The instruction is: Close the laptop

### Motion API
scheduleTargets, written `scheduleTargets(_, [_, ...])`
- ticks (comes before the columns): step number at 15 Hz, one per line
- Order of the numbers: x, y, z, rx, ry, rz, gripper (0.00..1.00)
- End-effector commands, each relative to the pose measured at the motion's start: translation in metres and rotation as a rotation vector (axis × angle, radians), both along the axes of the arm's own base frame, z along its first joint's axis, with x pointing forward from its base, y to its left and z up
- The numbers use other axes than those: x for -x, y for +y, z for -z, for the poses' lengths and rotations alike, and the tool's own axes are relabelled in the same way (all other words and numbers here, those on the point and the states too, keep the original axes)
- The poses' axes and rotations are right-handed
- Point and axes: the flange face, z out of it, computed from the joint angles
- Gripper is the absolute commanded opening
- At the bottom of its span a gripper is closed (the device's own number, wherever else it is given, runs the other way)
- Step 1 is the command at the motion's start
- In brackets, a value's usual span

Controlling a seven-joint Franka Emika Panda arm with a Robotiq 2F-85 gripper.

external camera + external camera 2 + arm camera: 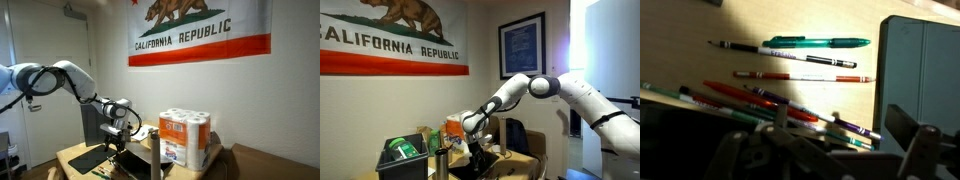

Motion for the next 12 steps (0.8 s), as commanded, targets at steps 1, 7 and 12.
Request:
scheduleTargets(1, [0.019,-0.002,-0.016,0.025,-0.007,0.006,1.0])
scheduleTargets(7, [0.01,0.002,-0.127,0.155,-0.101,-0.062,1.0])
scheduleTargets(12, [-0.035,-0.009,-0.171,0.247,-0.316,-0.103,1.0])
